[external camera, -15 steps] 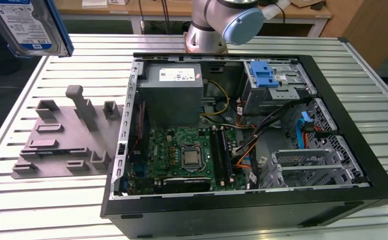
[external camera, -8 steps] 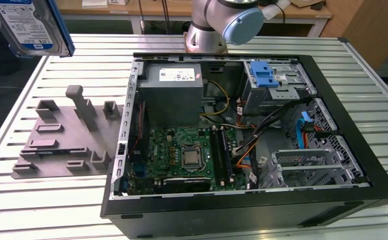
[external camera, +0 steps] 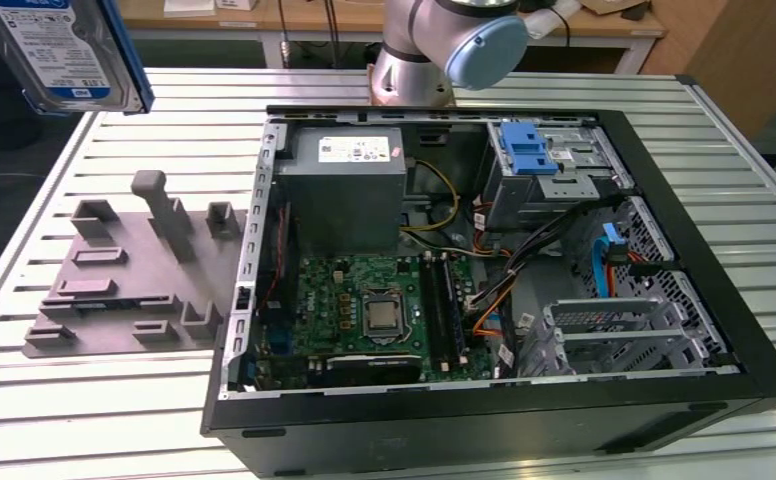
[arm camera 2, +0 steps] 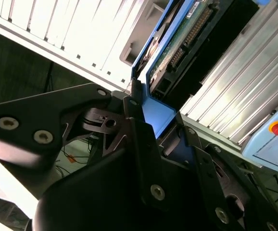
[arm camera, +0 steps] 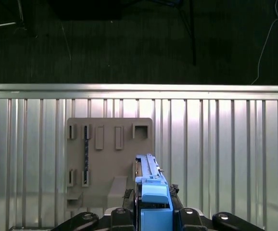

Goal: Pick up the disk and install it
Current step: 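Pick up the disk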

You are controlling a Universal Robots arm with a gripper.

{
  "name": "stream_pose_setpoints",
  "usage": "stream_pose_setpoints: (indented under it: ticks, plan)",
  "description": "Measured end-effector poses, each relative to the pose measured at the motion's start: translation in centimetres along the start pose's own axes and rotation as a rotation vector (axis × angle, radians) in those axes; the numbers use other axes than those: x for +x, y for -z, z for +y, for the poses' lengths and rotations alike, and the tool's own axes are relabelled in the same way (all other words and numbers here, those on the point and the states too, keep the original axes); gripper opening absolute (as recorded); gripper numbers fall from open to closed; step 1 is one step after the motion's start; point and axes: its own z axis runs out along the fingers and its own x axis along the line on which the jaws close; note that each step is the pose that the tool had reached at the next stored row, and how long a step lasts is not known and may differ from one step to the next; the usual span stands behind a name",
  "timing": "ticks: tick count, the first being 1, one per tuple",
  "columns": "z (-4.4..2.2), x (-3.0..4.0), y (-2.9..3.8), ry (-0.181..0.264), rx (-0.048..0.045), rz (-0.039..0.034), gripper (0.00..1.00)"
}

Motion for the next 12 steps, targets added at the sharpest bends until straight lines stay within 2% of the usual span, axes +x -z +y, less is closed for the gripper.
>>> stream_pose_setpoints:
  ticks: [12]
  plan:
    - [-1.31,-0.02,0.03,0.000,-0.0002,0.0001,0.36]
